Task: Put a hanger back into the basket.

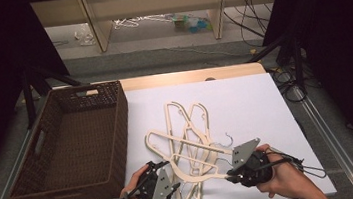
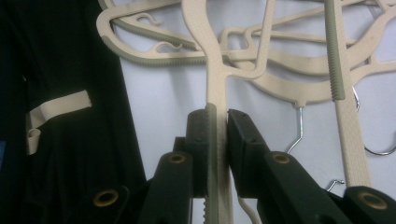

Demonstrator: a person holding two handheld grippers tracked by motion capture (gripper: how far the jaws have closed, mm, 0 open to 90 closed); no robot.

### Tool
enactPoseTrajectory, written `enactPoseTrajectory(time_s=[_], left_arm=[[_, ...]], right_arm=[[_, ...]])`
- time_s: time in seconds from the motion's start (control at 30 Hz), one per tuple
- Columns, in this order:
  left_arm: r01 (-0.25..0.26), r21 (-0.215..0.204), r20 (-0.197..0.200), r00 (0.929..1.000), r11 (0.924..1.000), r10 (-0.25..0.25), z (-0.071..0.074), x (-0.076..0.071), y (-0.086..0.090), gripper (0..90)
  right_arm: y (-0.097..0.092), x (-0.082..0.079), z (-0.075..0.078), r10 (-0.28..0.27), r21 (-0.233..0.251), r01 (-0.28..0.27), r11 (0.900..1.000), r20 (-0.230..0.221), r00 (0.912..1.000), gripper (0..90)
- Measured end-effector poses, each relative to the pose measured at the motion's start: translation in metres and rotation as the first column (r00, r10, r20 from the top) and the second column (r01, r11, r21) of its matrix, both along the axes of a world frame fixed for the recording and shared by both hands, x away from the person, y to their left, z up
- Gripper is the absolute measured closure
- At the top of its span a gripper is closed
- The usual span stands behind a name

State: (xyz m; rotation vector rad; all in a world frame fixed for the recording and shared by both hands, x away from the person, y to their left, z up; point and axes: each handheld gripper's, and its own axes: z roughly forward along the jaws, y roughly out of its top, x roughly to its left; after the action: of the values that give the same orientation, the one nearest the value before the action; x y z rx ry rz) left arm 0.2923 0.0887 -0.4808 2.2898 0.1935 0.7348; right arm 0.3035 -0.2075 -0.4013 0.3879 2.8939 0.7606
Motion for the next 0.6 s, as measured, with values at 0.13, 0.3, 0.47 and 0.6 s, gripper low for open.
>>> enactPoseTrajectory(time_s=[0.13,0.3,0.47,0.6], left_arm=[[0.039,0.058,0.024,0.9989,0.9975,-0.04,-0.001,0.001,-0.007,33.6],[0.126,0.121,0.068,0.9885,0.9846,-0.135,0.001,0.004,-0.012,45.6],[0.212,0.197,0.108,0.9657,0.9573,-0.236,0.006,0.003,-0.021,56.5],[0.272,0.225,0.131,0.9431,0.9357,-0.306,0.01,0.004,-0.024,65.8]], right_arm=[[0.0,0.0,-0.001,0.007,-0.002,-0.007,1.0,0.0,1.0,79.4],[0.0,0.0,-0.002,0.016,0.0,-0.016,0.9999,-0.004,0.9999,79.4],[-0.002,0.001,-0.003,0.019,0.002,-0.019,0.9998,-0.006,0.9998,79.4],[-0.005,0.004,-0.003,0.023,0.007,-0.023,0.9997,-0.009,0.9997,79.4]])
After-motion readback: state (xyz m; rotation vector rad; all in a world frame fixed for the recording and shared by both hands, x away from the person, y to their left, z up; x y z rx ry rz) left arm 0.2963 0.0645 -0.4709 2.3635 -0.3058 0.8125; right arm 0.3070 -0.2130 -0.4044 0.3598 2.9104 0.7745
